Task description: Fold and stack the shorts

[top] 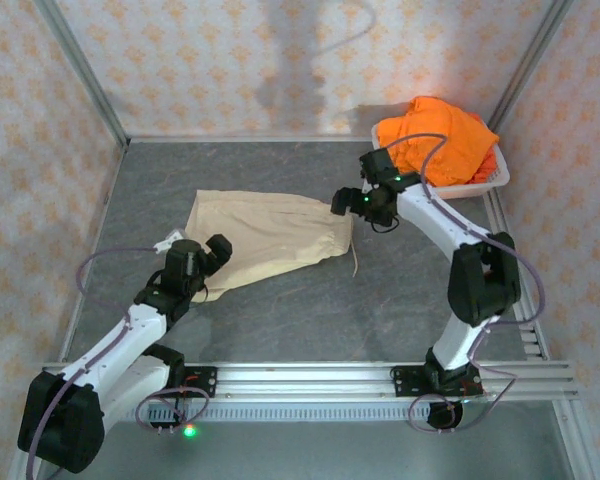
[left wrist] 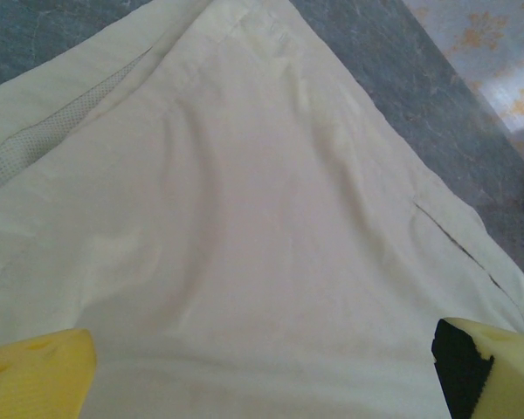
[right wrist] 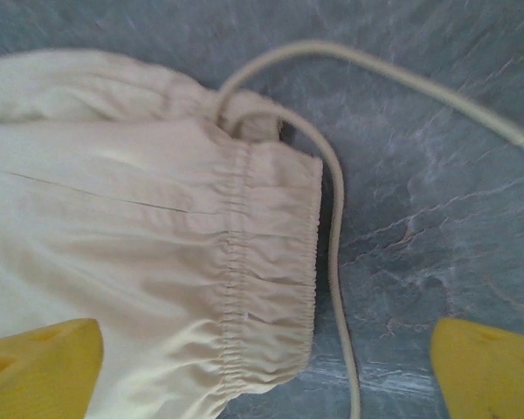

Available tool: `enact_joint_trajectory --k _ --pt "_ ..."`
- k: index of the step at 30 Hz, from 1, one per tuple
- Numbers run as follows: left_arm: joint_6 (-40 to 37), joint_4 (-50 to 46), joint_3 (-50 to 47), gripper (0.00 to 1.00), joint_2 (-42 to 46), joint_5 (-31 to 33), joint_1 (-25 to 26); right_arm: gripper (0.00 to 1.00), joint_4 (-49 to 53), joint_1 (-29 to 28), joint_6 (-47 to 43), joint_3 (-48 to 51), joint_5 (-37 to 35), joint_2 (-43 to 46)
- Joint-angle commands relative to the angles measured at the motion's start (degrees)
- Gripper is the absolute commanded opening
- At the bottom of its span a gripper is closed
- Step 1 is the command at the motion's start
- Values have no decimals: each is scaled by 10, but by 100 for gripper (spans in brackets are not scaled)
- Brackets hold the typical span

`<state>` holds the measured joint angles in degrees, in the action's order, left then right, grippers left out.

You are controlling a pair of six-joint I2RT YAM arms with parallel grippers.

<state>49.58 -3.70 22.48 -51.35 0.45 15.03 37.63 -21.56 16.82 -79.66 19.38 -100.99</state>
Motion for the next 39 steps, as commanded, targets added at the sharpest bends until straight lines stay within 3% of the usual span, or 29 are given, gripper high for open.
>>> enact_joint_trajectory --k 1,9,16,20,25,32,39 --pt "-14 -21 19 100 6 3 2 91 -4 -4 19 -11 40 -50" --pt "-12 -20 12 100 6 8 2 79 -60 -4 81 -16 105 -112" --pt "-10 -11 5 100 1 10 2 74 -111 -12 116 5 151 -130" --pt "-8 -9 3 100 -5 10 2 65 -126 -15 128 11 161 -146" --pt "-8 -9 2 100 -7 9 2 44 -138 -14 140 14 167 -164" --pt "-11 -17 7 100 -1 19 2 0 -91 -14 115 -4 114 -169" --pt "-22 -28 25 100 2 26 2 0 44 -15 32 -40 -10 -106"
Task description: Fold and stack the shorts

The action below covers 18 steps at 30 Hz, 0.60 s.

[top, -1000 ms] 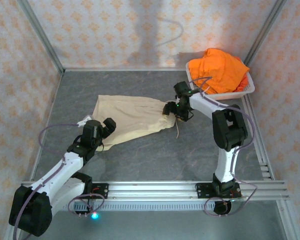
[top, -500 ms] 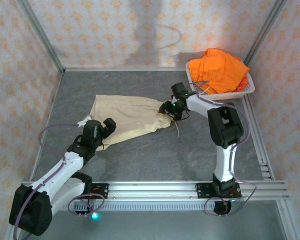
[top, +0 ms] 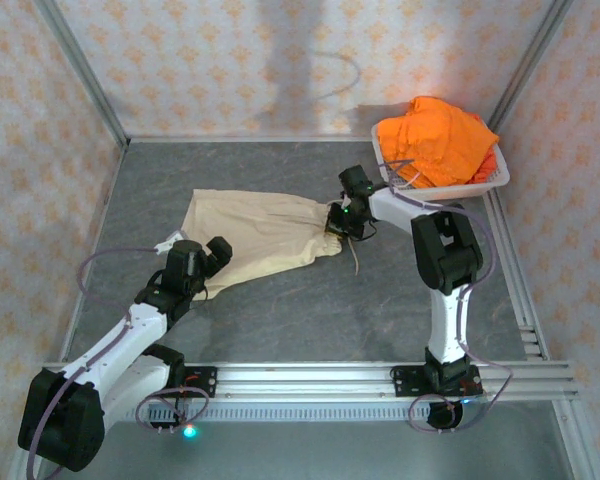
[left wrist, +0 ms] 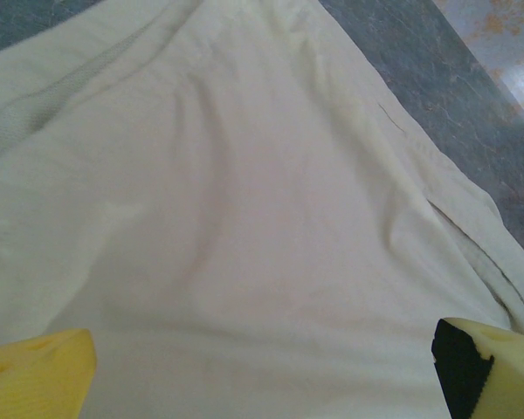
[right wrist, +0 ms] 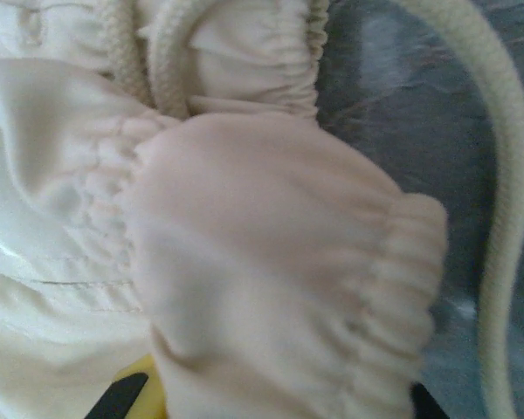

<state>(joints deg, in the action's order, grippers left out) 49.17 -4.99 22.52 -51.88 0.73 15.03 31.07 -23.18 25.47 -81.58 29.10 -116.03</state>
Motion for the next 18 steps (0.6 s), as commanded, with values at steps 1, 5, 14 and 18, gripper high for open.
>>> enact_joint_trajectory --k 1,5,14,18 --pt "-18 -16 25 100 7 24 2 0 129 2 -67 -27 -130 53" --pt "-17 -13 25 100 4 23 1 0 224 1 -122 -58 -220 85" --pt "-18 -13 24 100 2 21 2 0 383 0 -194 -144 -452 123" --pt "-18 -13 23 100 3 21 2 0 446 -18 -213 -211 -541 117"
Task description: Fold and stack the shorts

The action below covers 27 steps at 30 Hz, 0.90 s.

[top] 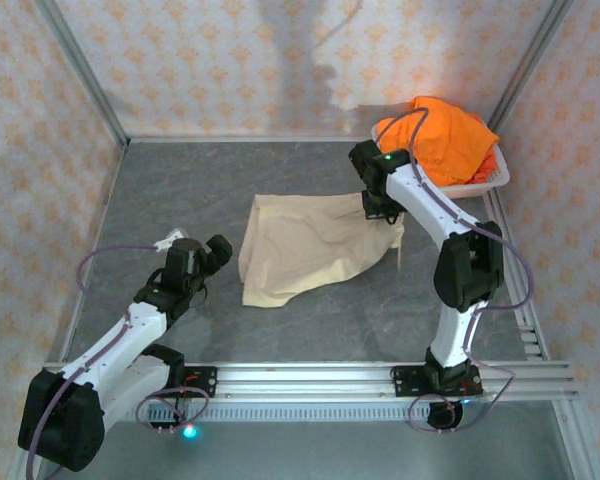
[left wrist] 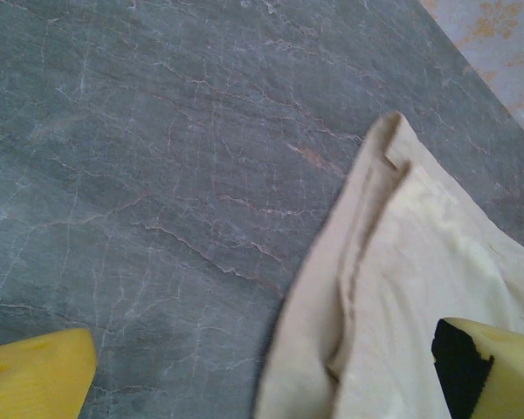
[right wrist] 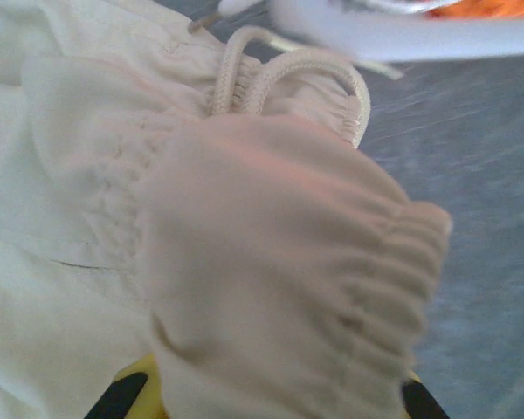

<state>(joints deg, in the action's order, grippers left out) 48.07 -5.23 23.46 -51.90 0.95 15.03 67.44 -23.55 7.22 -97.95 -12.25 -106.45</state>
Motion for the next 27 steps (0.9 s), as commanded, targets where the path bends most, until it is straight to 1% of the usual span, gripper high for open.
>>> enact_joint_trajectory --k 1,2,4,8,9,12,13,15,18,21,25,27 --pt "-8 -9 12 100 3 19 2 0 94 -22 -31 -64 -137 17" --pt "-7 -7 11 100 2 18 2 0 107 -32 -31 -80 -140 10" --pt "-4 -6 9 100 2 19 2 0 119 -47 -29 -99 -122 -2" --pt "1 -3 12 100 0 12 2 0 92 -62 -16 -78 -24 -7" --pt "2 -1 15 100 -2 7 2 0 86 -62 -11 -66 -20 -6" --pt "16 15 26 100 -14 -22 3 0 73 -48 1 -20 -27 3" --pt "21 27 31 100 -23 -39 5 0 68 -37 4 -2 -24 9" --pt "27 37 52 100 -44 -54 21 0 54 -12 4 30 -8 20" --pt "32 46 103 100 -90 -55 73 0 25 20 -4 78 7 43" --pt "41 68 167 100 -155 -56 137 0 10 43 -11 105 21 53" --pt "69 118 251 100 -268 -66 215 1 0 60 -8 121 39 52" --pt "79 132 289 100 -329 -76 242 1 -3 65 -4 125 45 50"
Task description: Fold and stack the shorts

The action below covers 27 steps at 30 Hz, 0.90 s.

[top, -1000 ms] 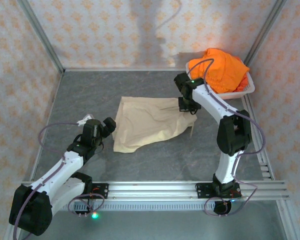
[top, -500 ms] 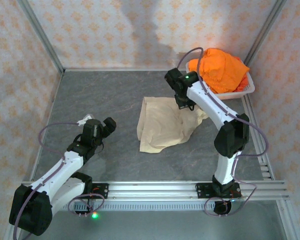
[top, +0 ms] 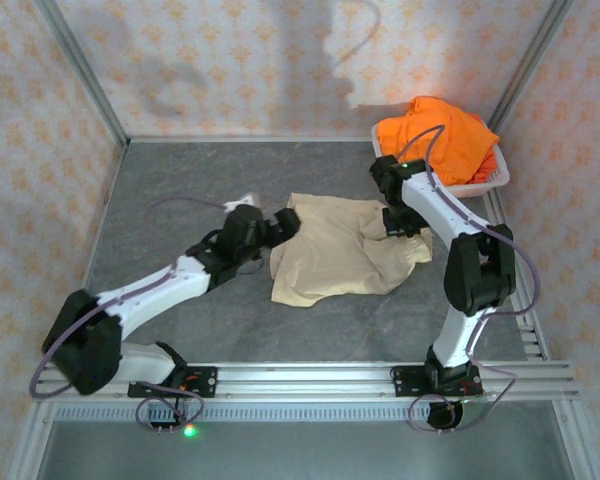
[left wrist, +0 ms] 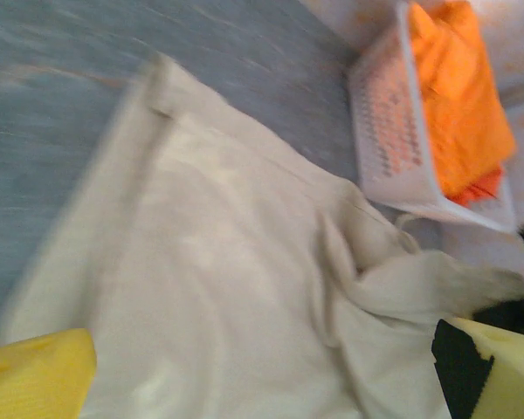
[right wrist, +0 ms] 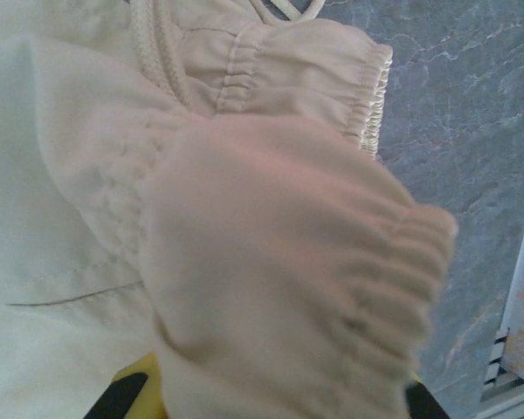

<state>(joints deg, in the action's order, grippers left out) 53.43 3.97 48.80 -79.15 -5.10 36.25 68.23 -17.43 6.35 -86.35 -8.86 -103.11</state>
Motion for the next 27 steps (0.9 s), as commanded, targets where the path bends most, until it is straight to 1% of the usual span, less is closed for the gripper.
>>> enact_joint_trajectory --k 1,3,5,8,11,15,18,22,25,27 --pt "28 46 52 100 -89 -20 42 2 -12 7 6 11 14 16" --pt "36 55 71 100 -142 -21 57 2 -15 11 10 16 21 16" --pt "56 81 69 100 -185 -23 62 2 -18 17 12 22 30 18" --pt "77 110 50 100 -225 -14 62 2 -24 21 13 29 40 19" --pt "77 109 34 100 -244 0 62 3 -28 24 12 34 49 18" --pt "61 72 -1 100 -232 47 59 3 -30 24 13 33 61 12" --pt "46 33 -35 100 -216 72 44 5 -37 24 15 37 92 8" --pt "34 -10 -91 100 -192 100 4 7 -53 24 22 44 158 4" --pt "9 -30 -127 100 -162 118 -28 8 -57 23 26 48 176 -8" --pt "-11 -47 -134 100 -144 122 -40 10 -60 24 27 46 188 -23"
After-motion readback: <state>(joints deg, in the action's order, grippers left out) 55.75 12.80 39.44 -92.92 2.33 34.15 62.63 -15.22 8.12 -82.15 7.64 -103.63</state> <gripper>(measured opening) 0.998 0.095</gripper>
